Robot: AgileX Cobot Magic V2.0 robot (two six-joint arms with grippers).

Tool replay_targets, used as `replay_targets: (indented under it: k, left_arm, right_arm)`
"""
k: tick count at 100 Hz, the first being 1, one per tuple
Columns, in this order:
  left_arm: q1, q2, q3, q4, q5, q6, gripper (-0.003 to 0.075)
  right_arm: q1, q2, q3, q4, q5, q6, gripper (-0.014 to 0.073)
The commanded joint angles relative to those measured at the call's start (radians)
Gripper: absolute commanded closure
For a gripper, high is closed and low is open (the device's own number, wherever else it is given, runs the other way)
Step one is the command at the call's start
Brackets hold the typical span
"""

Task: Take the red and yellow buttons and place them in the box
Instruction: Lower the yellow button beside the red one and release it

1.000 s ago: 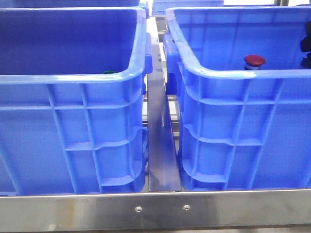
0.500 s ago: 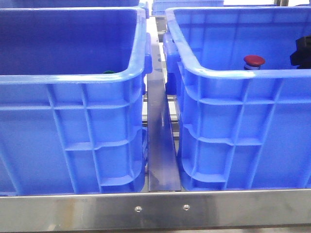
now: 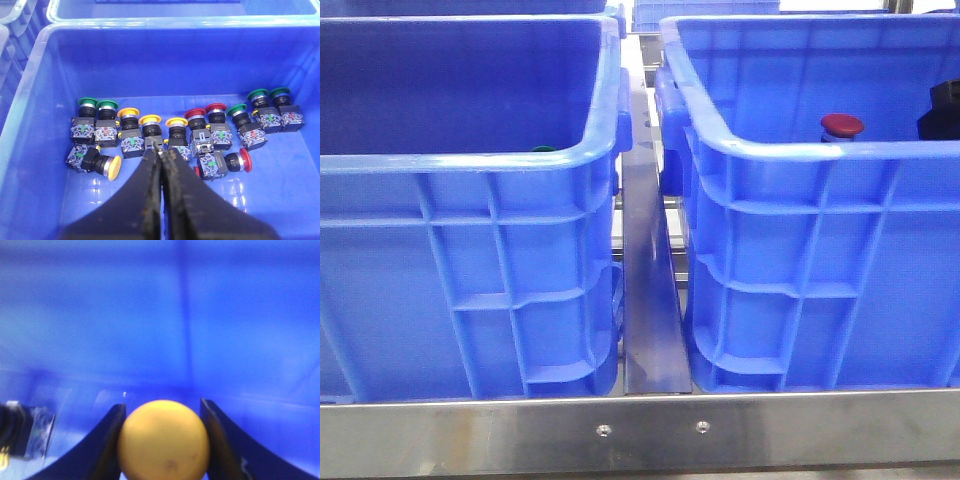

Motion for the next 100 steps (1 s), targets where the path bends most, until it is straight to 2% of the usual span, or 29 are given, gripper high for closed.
replay_targets:
  k: [1, 17, 24, 41, 50, 80, 100]
  left_arm:
    - [0.001, -0.001, -0.028, -0.016, -0.065, -0.003, 0.0739]
    - [0.001, -0.001, -0.028, -0.016, -0.065, -0.003, 0.0739]
    - [0.001, -0.001, -0.028, -0.016, -0.065, -0.003, 0.0739]
    - [0.001, -0.001, -0.028, -0.016, -0.065, -0.003, 0.0739]
    - [0.001, -0.001, -0.028, -0.016, -0.065, -0.003, 0.0739]
    - [0.001, -0.001, -0.028, -0.016, -0.065, -0.003, 0.0739]
    - [0.001, -0.001, -0.028, -0.023, -0.064, -0.003, 0.0739]
  right_arm:
    - [0.0, -0.041, -0.002, 0.115, 0.05, -0.007, 0.0469]
    - [0.0, -0.043, -0.002, 0.115, 0.106, -0.007, 0.044]
    - [0.0, -0.049, -0.002, 0.115, 0.111, -0.007, 0.0369]
    - [0.0, -0.075, -0.002, 0.115, 0.1, -0.007, 0.0113]
    - [0.0, -0.095, -0.002, 0.115, 0.074, -0.007, 0.0046]
    - [0.0, -0.225, 0.008, 0.115, 0.032, -0.007, 0.0039]
    - [0.002, -0.433, 0.093, 0.115, -0.025, 0.027, 0.0041]
